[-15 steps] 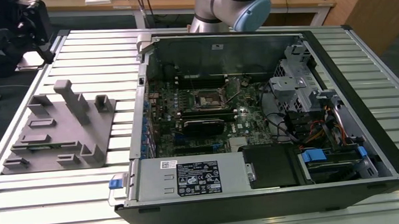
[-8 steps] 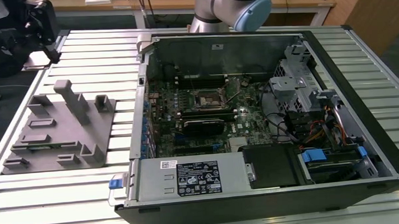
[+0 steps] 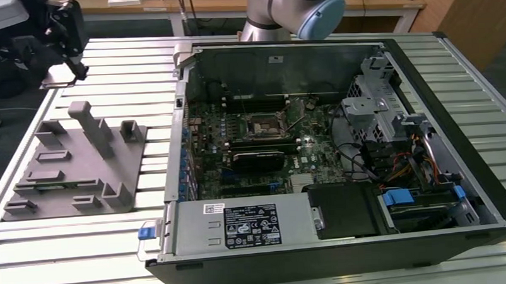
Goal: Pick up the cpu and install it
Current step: 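Pick up the cpu and move it towards the insertion slot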
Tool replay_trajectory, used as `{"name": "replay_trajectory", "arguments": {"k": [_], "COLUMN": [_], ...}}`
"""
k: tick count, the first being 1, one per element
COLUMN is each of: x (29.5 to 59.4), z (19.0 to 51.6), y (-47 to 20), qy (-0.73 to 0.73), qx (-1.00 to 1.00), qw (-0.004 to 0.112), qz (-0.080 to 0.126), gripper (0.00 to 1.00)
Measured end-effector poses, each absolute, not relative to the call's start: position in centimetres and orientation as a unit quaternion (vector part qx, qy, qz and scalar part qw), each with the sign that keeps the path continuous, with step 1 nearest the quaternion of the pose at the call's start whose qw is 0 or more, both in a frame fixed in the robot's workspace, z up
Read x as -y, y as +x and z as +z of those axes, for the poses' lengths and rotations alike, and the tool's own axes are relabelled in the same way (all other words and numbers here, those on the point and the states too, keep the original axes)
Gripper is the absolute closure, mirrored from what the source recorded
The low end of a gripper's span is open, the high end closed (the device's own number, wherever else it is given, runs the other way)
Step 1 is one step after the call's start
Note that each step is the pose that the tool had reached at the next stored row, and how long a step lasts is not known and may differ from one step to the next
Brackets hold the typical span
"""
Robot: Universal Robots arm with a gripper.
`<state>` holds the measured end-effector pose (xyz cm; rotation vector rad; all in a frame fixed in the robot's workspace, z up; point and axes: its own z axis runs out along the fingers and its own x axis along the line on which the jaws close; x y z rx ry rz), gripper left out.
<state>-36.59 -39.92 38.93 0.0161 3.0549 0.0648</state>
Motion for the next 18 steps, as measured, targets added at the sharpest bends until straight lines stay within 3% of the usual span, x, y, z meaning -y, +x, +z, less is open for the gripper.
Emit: {"name": "replay_trajectory", "arguments": {"k": [18], "x": [39.7], "z": [38.9], "y": [-31.2], "qy": [0.005], "qx": [-0.999], "qw": [0.043], "qz": [0.021], "gripper": [0.45]}}
